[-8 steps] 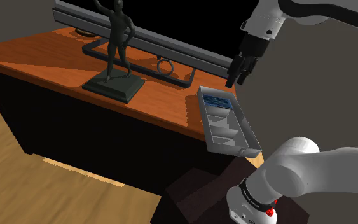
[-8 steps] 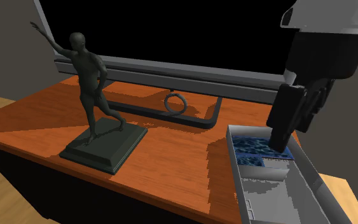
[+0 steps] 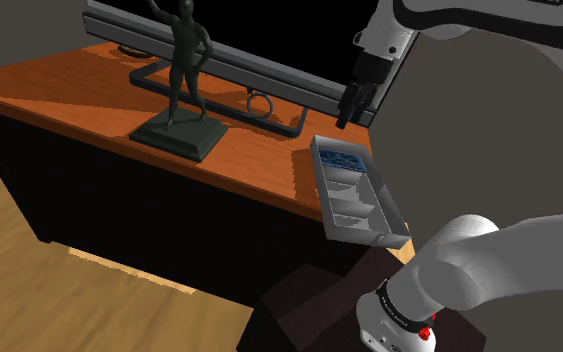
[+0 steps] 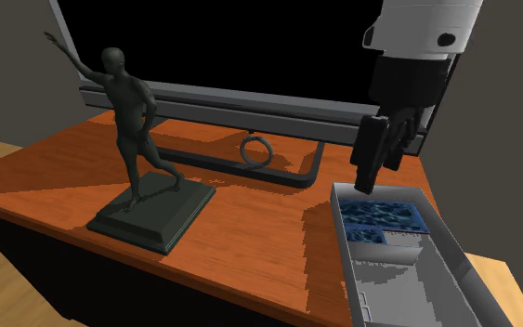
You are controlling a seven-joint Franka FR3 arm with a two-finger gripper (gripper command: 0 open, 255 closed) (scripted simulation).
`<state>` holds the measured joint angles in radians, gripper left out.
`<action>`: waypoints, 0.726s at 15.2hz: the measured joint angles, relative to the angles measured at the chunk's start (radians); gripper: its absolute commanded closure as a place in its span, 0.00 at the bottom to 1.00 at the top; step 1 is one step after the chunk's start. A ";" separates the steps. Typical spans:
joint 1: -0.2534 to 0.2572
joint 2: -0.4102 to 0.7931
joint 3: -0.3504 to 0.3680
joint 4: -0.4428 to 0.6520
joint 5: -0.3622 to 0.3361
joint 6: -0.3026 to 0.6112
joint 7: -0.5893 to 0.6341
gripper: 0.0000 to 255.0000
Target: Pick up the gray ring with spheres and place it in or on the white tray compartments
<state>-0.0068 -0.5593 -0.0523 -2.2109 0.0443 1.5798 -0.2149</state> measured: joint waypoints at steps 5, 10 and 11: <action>0.019 0.186 -0.024 0.125 -0.013 0.076 -0.104 0.00; 0.028 0.378 -0.048 0.271 -0.016 0.136 -0.218 0.00; 0.030 0.411 -0.049 0.297 -0.015 0.146 -0.237 0.00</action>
<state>0.0231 -0.1485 -0.1013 -1.9135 0.0289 1.7259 -0.4521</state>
